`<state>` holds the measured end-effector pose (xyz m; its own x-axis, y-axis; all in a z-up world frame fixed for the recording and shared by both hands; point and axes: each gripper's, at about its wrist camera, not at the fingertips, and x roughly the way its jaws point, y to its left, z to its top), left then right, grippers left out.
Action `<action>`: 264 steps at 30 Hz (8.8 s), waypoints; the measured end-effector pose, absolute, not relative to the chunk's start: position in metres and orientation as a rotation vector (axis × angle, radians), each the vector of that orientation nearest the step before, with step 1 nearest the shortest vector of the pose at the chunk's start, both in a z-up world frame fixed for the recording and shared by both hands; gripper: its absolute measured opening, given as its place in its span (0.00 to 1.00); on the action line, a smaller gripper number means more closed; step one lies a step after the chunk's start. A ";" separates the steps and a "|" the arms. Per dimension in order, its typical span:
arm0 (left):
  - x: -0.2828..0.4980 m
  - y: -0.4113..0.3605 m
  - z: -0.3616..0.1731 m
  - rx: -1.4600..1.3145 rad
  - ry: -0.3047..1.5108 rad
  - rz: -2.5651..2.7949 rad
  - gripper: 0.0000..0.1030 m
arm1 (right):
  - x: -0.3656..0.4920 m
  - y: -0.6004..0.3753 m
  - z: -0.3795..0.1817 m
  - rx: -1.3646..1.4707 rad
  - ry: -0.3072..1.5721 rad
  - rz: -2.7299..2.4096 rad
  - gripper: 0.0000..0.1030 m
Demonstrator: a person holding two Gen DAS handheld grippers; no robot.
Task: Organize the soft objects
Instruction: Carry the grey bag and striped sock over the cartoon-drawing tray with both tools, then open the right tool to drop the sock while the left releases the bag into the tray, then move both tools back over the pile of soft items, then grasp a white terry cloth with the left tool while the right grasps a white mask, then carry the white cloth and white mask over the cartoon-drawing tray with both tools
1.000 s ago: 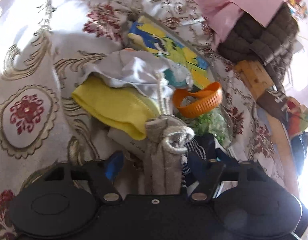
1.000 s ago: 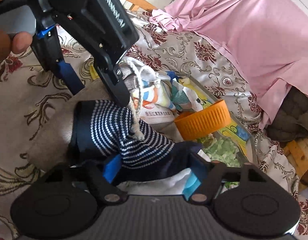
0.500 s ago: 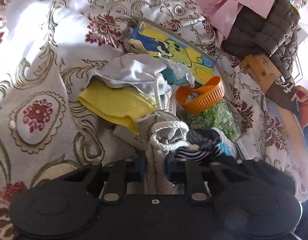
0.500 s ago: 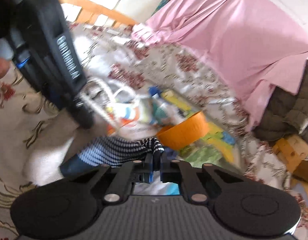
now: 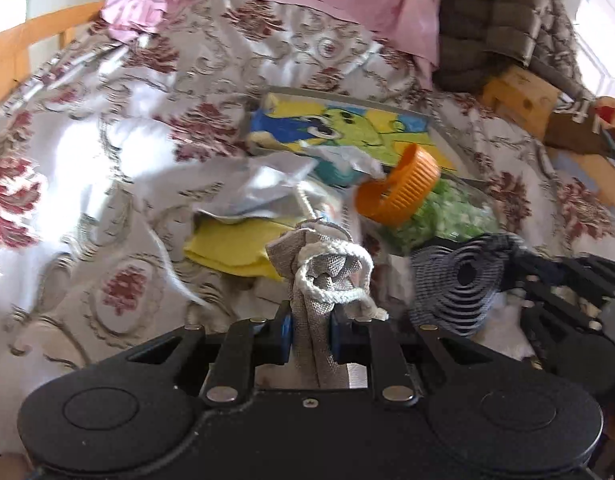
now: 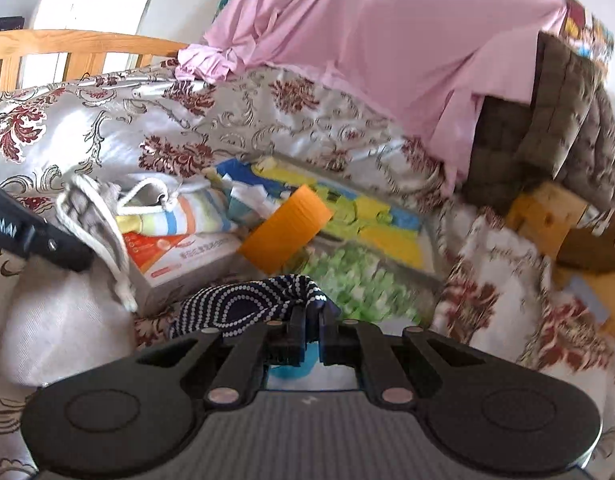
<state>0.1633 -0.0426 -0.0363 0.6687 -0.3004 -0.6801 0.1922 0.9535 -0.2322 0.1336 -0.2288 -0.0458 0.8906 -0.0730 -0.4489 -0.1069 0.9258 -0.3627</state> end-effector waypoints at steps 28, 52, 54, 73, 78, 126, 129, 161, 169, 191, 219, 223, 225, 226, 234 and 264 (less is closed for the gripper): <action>0.173 -0.063 -0.056 -0.180 0.840 -0.313 0.19 | 0.131 -0.199 -0.061 -0.439 0.472 0.138 0.11; 0.221 -0.080 0.080 -0.162 0.517 -0.402 0.16 | 0.201 -0.291 0.045 -0.039 0.162 -0.043 0.07; 0.242 -0.085 0.087 -0.163 0.490 -0.397 0.16 | 0.231 -0.309 0.046 0.065 0.178 -0.053 0.07; 0.437 -0.153 0.007 -0.173 0.589 -0.362 0.16 | 0.415 -0.379 -0.005 0.205 0.576 -0.002 0.09; 0.452 -0.160 -0.013 -0.171 0.679 -0.356 0.16 | 0.421 -0.384 -0.017 0.168 0.654 -0.012 0.14; 0.179 -0.107 0.103 -0.180 0.324 -0.267 0.99 | 0.095 -0.332 0.112 0.085 0.226 -0.113 1.00; 0.156 -0.105 0.097 -0.211 0.328 -0.275 0.99 | 0.077 -0.325 0.105 0.077 0.219 -0.141 1.00; 0.126 -0.110 -0.051 -0.117 0.664 -0.525 0.99 | 0.071 -0.343 -0.041 0.434 0.646 -0.239 1.00; 0.127 -0.127 -0.067 -0.075 0.710 -0.628 0.99 | 0.087 -0.339 -0.045 0.415 0.682 -0.191 1.00; 0.155 -0.153 -0.108 -0.256 0.902 -0.783 0.90 | 0.115 -0.350 -0.064 0.502 0.722 -0.089 0.70; 0.156 -0.149 -0.090 -0.464 0.797 -0.841 0.28 | 0.105 -0.351 -0.059 0.518 0.631 -0.113 0.16; 0.162 -0.160 -0.093 -0.443 0.829 -0.825 0.28 | 0.107 -0.351 -0.061 0.524 0.636 -0.115 0.16; 0.163 -0.165 -0.095 -0.405 0.850 -0.818 0.28 | 0.106 -0.352 -0.062 0.531 0.627 -0.114 0.18; 0.164 -0.168 -0.096 -0.378 0.864 -0.811 0.28 | 0.106 -0.352 -0.062 0.535 0.622 -0.116 0.21; 0.164 -0.170 -0.098 -0.348 0.886 -0.727 0.13 | 0.104 -0.350 -0.060 0.531 0.581 -0.098 0.16; 0.151 -0.105 0.024 -0.273 0.466 -0.511 0.13 | 0.093 -0.311 0.024 0.277 0.150 0.056 0.11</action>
<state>0.1513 -0.1051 0.0243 0.7718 -0.5259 -0.3575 0.4043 0.8397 -0.3625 0.0934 -0.3111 0.0239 0.9872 0.0758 -0.1402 -0.0344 0.9603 0.2769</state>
